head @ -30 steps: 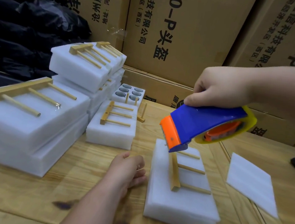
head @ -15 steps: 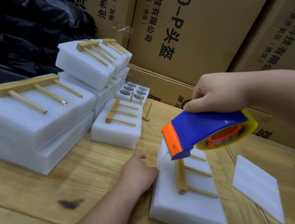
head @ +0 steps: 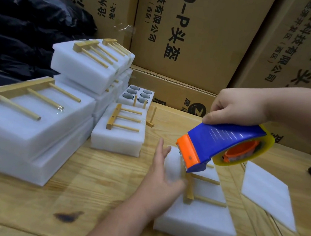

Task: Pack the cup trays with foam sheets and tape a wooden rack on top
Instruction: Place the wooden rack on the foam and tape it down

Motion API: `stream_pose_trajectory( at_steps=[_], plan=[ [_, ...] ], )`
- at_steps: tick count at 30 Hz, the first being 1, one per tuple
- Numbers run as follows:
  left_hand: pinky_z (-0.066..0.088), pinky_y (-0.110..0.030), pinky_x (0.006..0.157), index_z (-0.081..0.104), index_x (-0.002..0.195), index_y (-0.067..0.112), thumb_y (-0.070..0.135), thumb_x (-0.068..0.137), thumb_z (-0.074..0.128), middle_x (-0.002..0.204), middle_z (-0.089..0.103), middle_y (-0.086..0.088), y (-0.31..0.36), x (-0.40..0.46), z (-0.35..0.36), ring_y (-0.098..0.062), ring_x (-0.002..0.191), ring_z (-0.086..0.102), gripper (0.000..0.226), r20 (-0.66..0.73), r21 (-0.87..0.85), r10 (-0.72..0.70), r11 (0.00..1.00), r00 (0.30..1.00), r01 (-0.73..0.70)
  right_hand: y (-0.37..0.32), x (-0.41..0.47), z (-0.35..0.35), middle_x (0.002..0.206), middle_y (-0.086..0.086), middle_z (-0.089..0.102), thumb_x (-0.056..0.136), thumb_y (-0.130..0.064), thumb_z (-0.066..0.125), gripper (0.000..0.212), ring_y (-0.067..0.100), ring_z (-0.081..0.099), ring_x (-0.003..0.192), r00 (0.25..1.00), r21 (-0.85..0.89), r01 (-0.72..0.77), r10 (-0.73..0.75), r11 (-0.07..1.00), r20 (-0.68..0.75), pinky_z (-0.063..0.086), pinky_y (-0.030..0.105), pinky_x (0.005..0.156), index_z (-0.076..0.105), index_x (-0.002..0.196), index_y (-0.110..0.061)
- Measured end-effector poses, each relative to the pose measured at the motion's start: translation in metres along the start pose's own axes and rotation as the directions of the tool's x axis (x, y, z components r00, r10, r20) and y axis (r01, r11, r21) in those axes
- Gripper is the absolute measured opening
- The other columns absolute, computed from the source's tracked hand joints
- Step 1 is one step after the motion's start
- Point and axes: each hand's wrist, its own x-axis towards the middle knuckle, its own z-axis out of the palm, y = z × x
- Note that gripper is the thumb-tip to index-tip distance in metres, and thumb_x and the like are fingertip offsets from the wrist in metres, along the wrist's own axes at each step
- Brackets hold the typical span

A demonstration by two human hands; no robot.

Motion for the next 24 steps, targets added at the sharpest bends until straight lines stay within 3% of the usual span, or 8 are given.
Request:
stream_pose_trajectory(
  at_steps=[3, 5, 10, 14, 17, 20, 24],
  plan=[
    [0.027, -0.033, 0.121, -0.031, 0.14, 0.066, 0.071, 0.06, 0.076, 0.161, 0.008, 0.039, 0.012, 0.0, 0.007, 0.005, 0.148, 0.017, 0.134, 0.059, 0.082, -0.028, 0.996, 0.998, 0.023, 0.017, 0.003, 0.008, 0.075, -0.003, 0.076, 0.094, -0.056, 0.058, 0.039, 0.012, 0.075, 0.071, 1.0, 0.045, -0.017, 0.016, 0.999, 0.019, 0.058, 0.026, 0.066, 0.07, 0.094, -0.019],
    [0.03, -0.039, 0.122, -0.035, 0.138, 0.065, 0.073, 0.058, 0.078, 0.163, 0.004, 0.036, 0.02, 0.003, 0.01, 0.0, 0.151, 0.015, 0.139, 0.074, 0.129, -0.034, 0.991, 0.997, 0.024, 0.032, 0.003, 0.014, 0.074, -0.002, 0.076, 0.095, -0.055, 0.058, 0.039, 0.014, 0.074, 0.07, 1.0, 0.11, -0.026, 0.025, 0.994, 0.018, 0.056, 0.027, 0.066, 0.071, 0.091, -0.018],
    [0.018, -0.047, 0.127, -0.041, 0.131, 0.064, 0.074, 0.053, 0.079, 0.166, 0.012, 0.029, 0.038, 0.017, 0.02, -0.008, 0.157, 0.002, 0.143, 0.099, 0.279, 0.021, 0.959, 0.995, -0.048, 0.064, -0.002, 0.037, 0.074, 0.003, 0.075, 0.096, -0.052, 0.056, 0.042, 0.014, 0.072, 0.065, 1.0, 0.275, -0.02, 0.022, 0.961, -0.003, 0.054, 0.028, 0.065, 0.072, 0.088, -0.014],
    [0.033, -0.051, 0.12, -0.044, 0.122, 0.069, 0.075, 0.055, 0.079, 0.161, 0.027, 0.018, 0.043, 0.026, 0.032, -0.02, 0.152, 0.023, 0.14, 0.07, 0.353, -0.019, 0.935, 0.997, -0.007, 0.078, -0.003, 0.055, 0.074, 0.002, 0.076, 0.095, -0.054, 0.058, 0.04, 0.013, 0.073, 0.066, 1.0, 0.364, 0.007, -0.001, 0.931, -0.017, 0.053, 0.028, 0.065, 0.071, 0.083, -0.017],
    [0.027, -0.05, 0.123, -0.048, 0.126, 0.063, 0.077, 0.054, 0.074, 0.164, 0.024, 0.011, 0.04, 0.028, 0.037, -0.022, 0.153, 0.021, 0.142, 0.089, 0.447, -0.033, 0.894, 0.995, -0.01, 0.085, -0.002, 0.063, 0.08, 0.0, 0.077, 0.094, -0.055, 0.059, 0.038, 0.014, 0.076, 0.075, 1.0, 0.384, 0.007, -0.006, 0.923, -0.004, 0.056, 0.028, 0.069, 0.071, 0.09, -0.018],
    [0.024, -0.049, 0.124, -0.05, 0.121, 0.063, 0.062, 0.063, 0.076, 0.163, 0.026, 0.004, 0.037, 0.031, 0.037, -0.023, 0.154, 0.016, 0.139, 0.125, 0.533, -0.054, 0.846, 0.991, -0.02, 0.088, 0.0, 0.067, 0.08, -0.001, 0.077, 0.094, -0.056, 0.058, 0.04, 0.013, 0.075, 0.076, 1.0, 0.38, 0.012, -0.01, 0.925, -0.007, 0.057, 0.029, 0.071, 0.071, 0.092, -0.019],
    [0.024, -0.049, 0.124, -0.051, 0.123, 0.062, 0.036, 0.07, 0.071, 0.149, 0.042, 0.003, 0.039, 0.035, 0.031, -0.023, 0.148, 0.03, 0.135, 0.158, 0.598, -0.085, 0.801, 0.984, -0.027, 0.087, 0.0, 0.065, 0.081, -0.003, 0.077, 0.095, -0.057, 0.058, 0.039, 0.012, 0.076, 0.077, 1.0, 0.381, 0.013, -0.012, 0.924, -0.006, 0.058, 0.029, 0.072, 0.071, 0.095, -0.02]
  ],
)
